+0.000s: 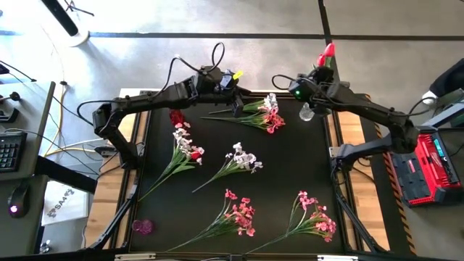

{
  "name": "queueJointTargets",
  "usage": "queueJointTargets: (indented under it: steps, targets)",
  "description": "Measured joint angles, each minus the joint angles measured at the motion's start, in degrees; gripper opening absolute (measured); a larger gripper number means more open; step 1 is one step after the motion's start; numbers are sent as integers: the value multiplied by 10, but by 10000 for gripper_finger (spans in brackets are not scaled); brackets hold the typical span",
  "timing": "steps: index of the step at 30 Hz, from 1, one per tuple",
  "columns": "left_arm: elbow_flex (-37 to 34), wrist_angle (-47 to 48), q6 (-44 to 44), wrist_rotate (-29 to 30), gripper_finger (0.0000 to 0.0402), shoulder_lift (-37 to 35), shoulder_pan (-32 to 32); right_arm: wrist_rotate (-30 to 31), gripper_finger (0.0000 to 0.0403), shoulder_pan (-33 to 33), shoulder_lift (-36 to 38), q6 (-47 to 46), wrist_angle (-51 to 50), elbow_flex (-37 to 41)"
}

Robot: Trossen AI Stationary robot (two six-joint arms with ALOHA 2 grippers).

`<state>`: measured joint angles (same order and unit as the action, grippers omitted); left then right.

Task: Sort flowers into vase by color
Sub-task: Put the right red tulip into the transparent vase, then put the red tulip into the transparent vase

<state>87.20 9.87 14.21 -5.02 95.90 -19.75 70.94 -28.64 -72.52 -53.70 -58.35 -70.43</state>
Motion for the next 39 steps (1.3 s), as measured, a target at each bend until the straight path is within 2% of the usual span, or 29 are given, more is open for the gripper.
queueJointTargets:
  steps: [13, 19, 22, 32, 39]
  targets:
    - [0, 7, -10, 4, 163, 0, -2, -27, 0, 0, -43, -19, -2, 1]
    - [0, 29, -10, 11, 163, 0, -2, -112, 7, -7, -42, -29, -35, 0]
    - [0, 42, -8, 13, 163, 0, -2, -162, 31, -14, -42, -53, -74, 0]
    - [0, 65, 5, 12, 163, 0, -11, -271, 158, -40, -23, -70, -147, 0]
    - [0, 170, 1, 9, 163, -1, -20, -364, 200, -39, 36, -41, -166, -25]
